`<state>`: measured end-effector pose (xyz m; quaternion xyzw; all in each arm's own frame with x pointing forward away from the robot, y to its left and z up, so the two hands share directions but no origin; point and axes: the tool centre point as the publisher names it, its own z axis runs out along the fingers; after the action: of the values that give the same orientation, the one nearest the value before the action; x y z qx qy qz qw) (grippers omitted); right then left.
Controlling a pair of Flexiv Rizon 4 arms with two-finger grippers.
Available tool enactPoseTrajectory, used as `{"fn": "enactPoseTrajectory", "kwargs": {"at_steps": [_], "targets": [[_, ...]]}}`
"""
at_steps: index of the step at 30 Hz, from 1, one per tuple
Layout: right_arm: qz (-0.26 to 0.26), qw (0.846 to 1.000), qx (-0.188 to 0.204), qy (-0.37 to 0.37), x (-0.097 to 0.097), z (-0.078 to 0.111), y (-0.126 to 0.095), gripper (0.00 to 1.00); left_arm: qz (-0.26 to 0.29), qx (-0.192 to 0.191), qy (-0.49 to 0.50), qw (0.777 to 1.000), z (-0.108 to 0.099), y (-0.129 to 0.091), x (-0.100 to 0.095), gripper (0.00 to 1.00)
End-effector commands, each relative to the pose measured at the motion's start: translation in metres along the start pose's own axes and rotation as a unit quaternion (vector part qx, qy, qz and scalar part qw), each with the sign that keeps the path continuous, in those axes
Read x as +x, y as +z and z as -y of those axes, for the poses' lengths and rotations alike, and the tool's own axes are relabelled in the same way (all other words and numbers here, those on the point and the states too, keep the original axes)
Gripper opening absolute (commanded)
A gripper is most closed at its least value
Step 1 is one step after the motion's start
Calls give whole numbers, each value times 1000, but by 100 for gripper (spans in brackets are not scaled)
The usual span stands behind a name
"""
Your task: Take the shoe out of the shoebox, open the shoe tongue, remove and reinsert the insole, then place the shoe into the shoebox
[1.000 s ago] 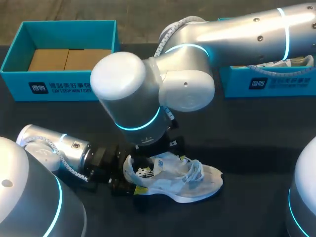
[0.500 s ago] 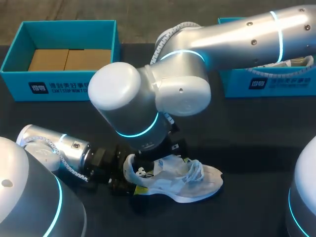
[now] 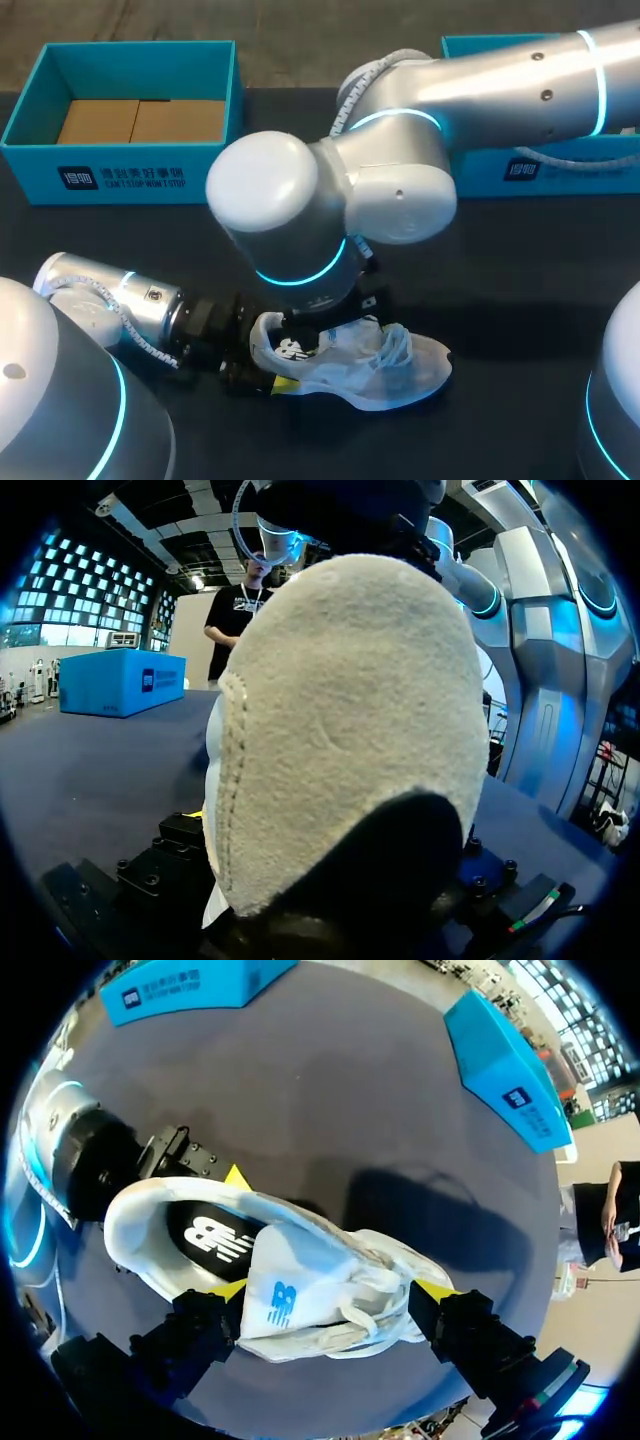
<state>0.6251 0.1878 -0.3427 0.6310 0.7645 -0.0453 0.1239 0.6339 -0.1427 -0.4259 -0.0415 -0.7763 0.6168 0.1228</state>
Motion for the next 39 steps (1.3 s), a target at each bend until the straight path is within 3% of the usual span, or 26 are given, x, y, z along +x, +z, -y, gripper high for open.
{"fn": "enactPoseTrajectory", "kwargs": {"at_steps": [1,9,17,24,29,33,39], "targets": [[-12,853,1,521,-6,4,2,95,1,-1,0,1000,-3,-1,1,0],[-22,848,9,529,-7,3,-1,64,1,-1,0,1000,-3,-1,1,0],[-25,847,20,531,-3,7,-5,52,1,-1,0,1000,-3,-1,1,0],[-44,849,37,525,-4,9,-5,34,1,-1,0,1000,-3,-1,1,0],[-64,853,45,516,-9,8,-6,7,1,-1,0,1000,-3,-1,1,0],[-78,855,50,511,-15,10,-9,0,1,-1,0,1000,-3,-1,1,0],[-101,858,59,500,-26,11,-13,0,1,-1,0,1000,-3,-1,1,0]]}}
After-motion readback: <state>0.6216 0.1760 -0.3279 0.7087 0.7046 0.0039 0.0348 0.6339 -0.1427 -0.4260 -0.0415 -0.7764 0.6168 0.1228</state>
